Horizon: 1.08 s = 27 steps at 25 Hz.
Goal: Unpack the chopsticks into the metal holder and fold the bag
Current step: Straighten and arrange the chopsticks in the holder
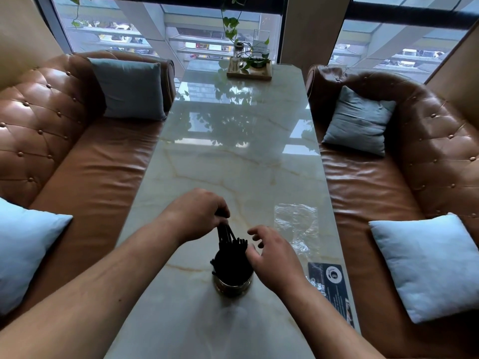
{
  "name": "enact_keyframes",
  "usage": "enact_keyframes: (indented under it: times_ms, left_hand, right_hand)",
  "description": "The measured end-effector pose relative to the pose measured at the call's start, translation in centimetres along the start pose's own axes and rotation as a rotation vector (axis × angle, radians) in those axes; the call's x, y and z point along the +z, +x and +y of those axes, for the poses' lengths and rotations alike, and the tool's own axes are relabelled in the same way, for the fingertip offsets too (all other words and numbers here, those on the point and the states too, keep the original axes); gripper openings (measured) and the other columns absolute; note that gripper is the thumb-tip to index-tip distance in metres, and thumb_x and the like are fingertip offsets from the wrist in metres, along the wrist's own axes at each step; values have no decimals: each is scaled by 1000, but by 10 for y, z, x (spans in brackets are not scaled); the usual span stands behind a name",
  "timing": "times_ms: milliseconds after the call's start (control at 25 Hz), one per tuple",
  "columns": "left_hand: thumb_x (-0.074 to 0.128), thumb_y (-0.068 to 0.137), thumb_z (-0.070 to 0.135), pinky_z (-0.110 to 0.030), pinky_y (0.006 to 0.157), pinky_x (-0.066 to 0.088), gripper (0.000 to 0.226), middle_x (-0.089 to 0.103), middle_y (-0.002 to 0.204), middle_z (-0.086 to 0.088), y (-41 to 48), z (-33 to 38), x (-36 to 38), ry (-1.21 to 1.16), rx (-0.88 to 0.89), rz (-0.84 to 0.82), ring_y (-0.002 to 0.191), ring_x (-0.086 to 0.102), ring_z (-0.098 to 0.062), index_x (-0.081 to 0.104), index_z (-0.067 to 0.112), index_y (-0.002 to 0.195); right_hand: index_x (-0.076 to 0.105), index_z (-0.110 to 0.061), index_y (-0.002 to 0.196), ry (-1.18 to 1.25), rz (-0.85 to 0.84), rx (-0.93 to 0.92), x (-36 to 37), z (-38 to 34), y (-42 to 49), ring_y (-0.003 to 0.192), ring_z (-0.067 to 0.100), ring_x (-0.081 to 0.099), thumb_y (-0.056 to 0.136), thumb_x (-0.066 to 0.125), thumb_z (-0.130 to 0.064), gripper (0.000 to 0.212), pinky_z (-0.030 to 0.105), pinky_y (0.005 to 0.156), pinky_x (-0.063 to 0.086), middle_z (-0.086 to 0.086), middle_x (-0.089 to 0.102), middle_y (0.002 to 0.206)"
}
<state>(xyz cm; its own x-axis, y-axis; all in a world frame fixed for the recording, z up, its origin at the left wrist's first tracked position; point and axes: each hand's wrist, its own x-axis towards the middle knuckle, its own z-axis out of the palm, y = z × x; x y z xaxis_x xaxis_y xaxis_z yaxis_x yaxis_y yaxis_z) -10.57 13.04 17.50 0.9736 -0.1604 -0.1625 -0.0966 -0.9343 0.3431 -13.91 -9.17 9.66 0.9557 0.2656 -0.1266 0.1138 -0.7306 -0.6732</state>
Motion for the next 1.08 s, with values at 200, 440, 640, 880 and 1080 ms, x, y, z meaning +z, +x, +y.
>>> enact_keyframes:
  times_ms: [200, 440, 640, 880, 1080]
  left_hand:
    - [85, 79, 33, -21, 82, 52, 18, 79, 89, 15, -18, -18, -54, -90, -74, 92, 88, 71, -4, 82, 32, 96]
    - [81, 82, 3, -16, 63, 59, 15, 79, 70, -3, -46, -52, -62, -946, -301, 408, 58, 70, -7, 80, 18, 84]
    - [71, 84, 0, -20, 61, 61, 11, 77, 69, -3, -51, -23, 1, -1550, -523, 361, 56, 69, -11, 77, 9, 82]
    - [78, 70, 14, -21, 60, 60, 10, 75, 73, -5, -61, 7, 50, -1770, -634, 187, 56, 68, -12, 81, 10, 78]
    - [74, 87, 7, -19, 59, 59, 4, 76, 74, -5, -53, 13, 54, -1768, -674, 251, 57, 67, -9, 77, 8, 89]
  right_hand:
    - [66, -35, 118, 25, 39, -24, -9, -1, -2, 92, 3, 61, 89, 58, -36, 30, 24, 80, 51, -17, 65, 108]
    - [71, -34, 92, 143, 54, -48, -14, -15, -16, 74, 5, 66, 86, 62, -48, 18, 24, 66, 54, -18, 69, 82]
    - [64, -26, 124, 979, -324, 319, -13, -58, -6, 69, 17, 70, 79, 83, -48, 54, 34, 61, 59, 6, 69, 115]
    - [72, -12, 121, 1331, -269, 255, -56, -55, 19, 80, 32, 70, 85, 76, -31, 41, 39, 67, 60, 19, 68, 108]
    - [60, -16, 142, 1432, -533, 155, -67, -38, 17, 107, 35, 68, 86, 58, -2, 58, 44, 82, 59, 21, 67, 130]
